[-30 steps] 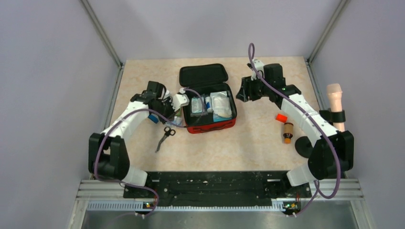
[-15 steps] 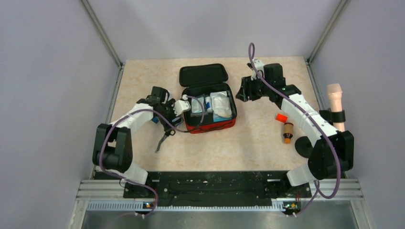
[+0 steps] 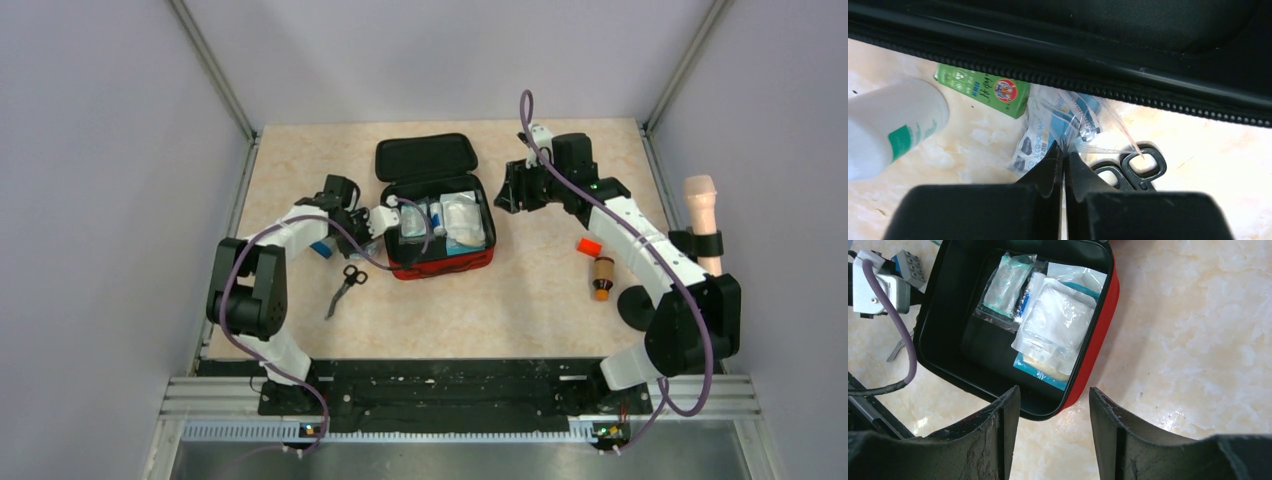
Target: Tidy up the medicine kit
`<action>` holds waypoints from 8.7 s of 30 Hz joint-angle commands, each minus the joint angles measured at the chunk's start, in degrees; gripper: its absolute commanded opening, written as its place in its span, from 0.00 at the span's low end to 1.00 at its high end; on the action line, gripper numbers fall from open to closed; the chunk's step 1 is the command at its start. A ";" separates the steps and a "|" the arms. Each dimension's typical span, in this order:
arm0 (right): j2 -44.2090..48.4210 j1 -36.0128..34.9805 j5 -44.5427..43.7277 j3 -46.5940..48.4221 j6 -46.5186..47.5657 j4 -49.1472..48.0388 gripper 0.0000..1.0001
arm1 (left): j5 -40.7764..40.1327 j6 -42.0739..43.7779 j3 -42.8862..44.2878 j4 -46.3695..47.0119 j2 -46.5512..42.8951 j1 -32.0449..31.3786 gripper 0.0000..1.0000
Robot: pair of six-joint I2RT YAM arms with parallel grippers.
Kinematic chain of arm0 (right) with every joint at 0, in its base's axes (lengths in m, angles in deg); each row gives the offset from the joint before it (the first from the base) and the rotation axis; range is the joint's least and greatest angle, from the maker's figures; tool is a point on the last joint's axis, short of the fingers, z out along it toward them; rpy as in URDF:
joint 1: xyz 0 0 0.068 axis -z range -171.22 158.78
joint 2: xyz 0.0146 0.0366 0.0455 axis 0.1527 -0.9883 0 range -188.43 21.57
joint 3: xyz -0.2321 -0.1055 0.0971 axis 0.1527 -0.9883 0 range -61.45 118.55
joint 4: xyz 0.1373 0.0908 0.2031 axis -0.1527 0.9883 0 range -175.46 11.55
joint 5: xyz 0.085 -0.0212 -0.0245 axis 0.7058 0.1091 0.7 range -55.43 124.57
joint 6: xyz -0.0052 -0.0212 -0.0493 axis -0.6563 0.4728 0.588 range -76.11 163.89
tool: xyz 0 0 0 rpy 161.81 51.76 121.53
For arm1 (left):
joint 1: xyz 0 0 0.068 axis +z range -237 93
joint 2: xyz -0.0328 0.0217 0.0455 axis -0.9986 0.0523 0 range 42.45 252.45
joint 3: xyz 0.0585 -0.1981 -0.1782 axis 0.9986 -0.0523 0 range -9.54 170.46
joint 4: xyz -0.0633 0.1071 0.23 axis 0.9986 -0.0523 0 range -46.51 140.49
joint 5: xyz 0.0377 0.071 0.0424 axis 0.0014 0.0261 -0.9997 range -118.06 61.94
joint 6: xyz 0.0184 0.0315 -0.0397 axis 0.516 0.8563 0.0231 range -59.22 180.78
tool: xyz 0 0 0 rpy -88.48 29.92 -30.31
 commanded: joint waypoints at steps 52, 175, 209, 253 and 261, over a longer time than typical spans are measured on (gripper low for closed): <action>-0.93 0.66 0.68 1.96 -0.30 -1.73 0.52 | -28.41 -26.21 24.48 -0.23 -10.23 -14.97 0.99; -14.26 -18.25 17.18 20.88 35.91 -13.39 0.66 | 47.26 -78.97 23.37 13.72 -5.96 5.15 0.00; -20.79 -18.25 17.38 19.45 60.64 1.93 0.21 | 35.63 -70.59 25.73 3.38 -10.03 10.46 0.74; -45.98 -18.85 30.46 49.90 60.51 35.60 0.60 | 31.63 -70.02 14.07 5.07 -17.65 18.38 0.69; -35.30 -15.68 26.27 46.50 43.80 24.89 0.59 | 30.95 -70.63 15.09 5.57 -17.08 18.40 0.68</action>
